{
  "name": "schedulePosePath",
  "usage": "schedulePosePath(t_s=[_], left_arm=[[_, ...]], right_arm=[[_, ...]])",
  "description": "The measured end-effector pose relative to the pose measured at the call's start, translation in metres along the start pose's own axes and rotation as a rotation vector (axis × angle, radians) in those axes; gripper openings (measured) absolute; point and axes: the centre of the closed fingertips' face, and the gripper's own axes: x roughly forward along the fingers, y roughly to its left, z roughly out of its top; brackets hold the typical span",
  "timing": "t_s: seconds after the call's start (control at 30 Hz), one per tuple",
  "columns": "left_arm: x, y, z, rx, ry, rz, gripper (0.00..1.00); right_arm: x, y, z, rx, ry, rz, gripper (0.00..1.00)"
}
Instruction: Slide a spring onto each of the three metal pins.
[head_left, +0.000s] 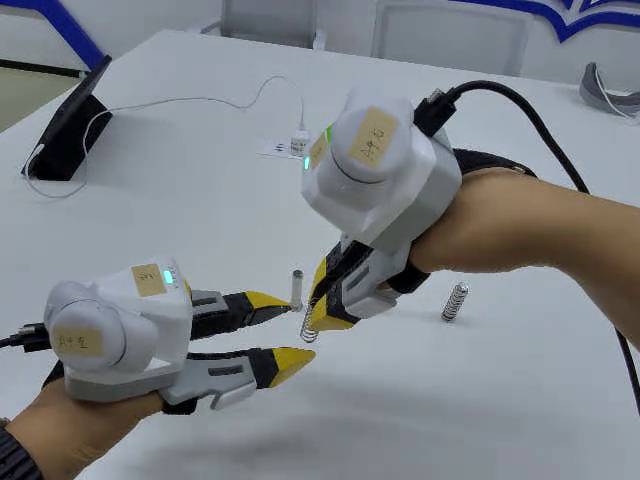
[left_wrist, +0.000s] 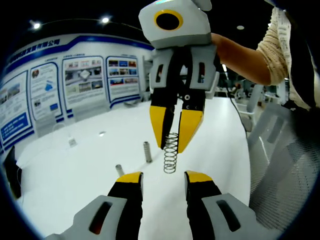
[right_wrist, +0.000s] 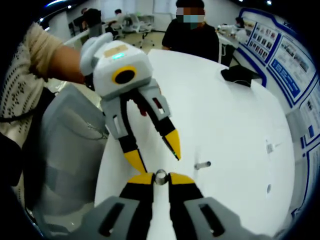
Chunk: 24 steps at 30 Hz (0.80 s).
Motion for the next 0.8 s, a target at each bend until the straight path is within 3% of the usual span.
schedulePosePath(t_s=[0.43, 0.8], left_arm=[[-0.008, 0.011, -0.006, -0.040, 0.002, 0.059, 0.44], [-0.013, 0.011, -0.009, -0.057, 0.008, 0.084, 0.47]], right_arm=[[0.000, -0.017, -0.002, 0.011, 0.004, -0.017, 0.12], [0.003, -0.030, -0.003, 0.022, -0.001, -0.025, 0.12]])
